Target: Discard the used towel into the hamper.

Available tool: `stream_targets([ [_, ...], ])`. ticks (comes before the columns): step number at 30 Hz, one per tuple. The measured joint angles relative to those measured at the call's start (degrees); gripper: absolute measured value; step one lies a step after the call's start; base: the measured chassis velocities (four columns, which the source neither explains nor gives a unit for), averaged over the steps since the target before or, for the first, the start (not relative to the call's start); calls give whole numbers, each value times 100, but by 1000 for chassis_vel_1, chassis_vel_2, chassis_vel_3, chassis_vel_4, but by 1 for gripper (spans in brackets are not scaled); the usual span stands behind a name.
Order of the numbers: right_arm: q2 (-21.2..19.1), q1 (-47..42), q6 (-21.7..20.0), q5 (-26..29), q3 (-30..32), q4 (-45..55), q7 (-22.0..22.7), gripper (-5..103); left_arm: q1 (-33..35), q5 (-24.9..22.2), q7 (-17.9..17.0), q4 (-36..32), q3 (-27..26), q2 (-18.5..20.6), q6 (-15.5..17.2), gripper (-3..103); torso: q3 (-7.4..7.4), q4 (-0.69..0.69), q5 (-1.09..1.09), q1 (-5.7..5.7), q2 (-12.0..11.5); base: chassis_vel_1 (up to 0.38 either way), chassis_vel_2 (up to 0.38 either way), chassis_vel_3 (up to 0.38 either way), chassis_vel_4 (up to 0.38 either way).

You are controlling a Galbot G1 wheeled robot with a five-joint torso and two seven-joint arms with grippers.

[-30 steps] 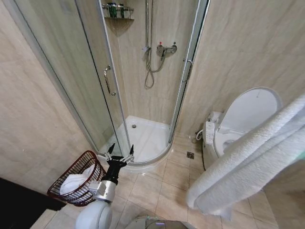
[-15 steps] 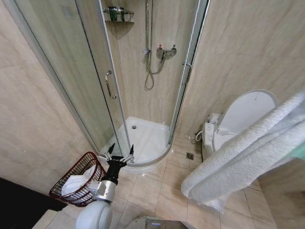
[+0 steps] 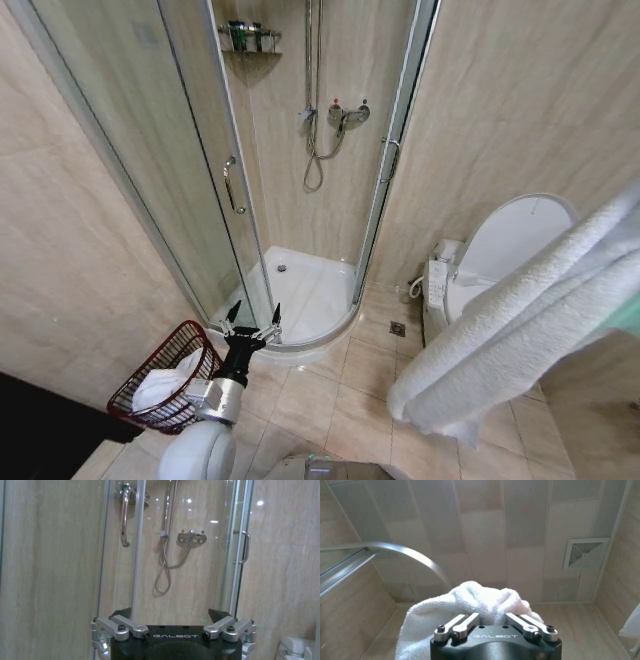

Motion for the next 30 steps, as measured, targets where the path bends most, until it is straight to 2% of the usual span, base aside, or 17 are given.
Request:
stream_targets([
  [30, -21, -34, -17, 10, -14, 0, 42, 9, 0, 0, 0, 0, 0, 0, 0, 100, 513, 0, 0, 438, 948, 0, 0, 0, 0],
])
